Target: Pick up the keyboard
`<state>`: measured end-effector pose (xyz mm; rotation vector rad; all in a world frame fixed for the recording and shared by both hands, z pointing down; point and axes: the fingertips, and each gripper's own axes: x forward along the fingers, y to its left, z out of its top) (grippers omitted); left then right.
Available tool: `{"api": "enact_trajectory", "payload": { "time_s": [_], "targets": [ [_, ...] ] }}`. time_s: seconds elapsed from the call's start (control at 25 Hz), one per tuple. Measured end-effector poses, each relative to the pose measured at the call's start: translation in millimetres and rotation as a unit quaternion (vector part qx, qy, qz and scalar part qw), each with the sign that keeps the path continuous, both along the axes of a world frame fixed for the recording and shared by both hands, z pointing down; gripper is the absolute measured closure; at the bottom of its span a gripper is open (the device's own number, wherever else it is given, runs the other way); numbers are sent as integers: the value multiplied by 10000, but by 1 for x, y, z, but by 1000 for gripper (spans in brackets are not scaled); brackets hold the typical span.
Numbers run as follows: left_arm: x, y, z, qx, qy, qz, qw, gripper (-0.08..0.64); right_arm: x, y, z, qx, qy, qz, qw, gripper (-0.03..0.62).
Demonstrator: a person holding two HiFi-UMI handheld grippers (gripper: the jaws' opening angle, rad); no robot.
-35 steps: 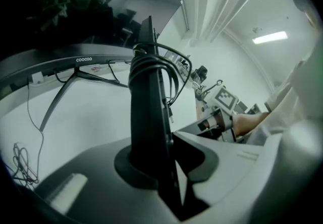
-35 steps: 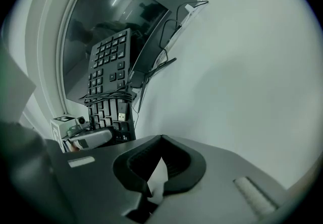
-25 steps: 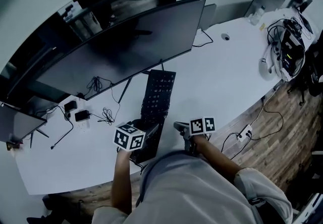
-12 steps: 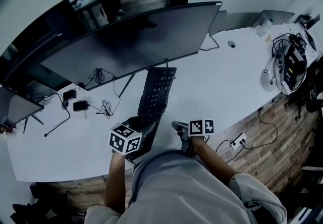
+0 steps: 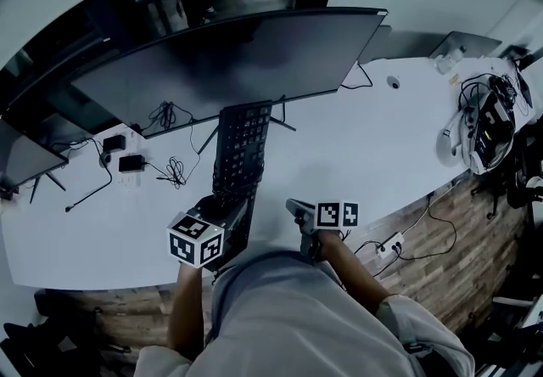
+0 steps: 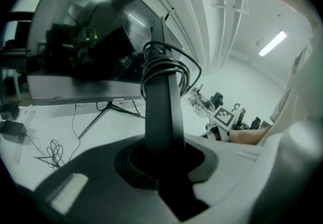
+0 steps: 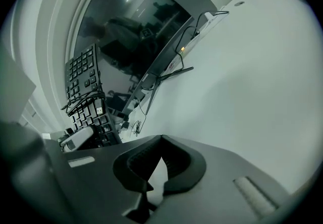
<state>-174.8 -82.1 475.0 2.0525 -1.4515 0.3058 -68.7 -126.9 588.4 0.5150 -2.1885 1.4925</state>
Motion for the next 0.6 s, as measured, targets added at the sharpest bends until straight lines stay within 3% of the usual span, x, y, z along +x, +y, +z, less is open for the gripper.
{"api": "enact_trajectory", "payload": {
  "time_s": [0.36, 0.6],
  "targets": [
    [-19, 10, -15, 317, -186, -606, 9975, 560, -5, -7, -15, 453, 40, -203, 9988, 597],
    [-30, 17, -20, 279, -88, -1019, 9944, 560, -4, -12, -29, 737, -22, -240, 9970, 597]
  ]
}}
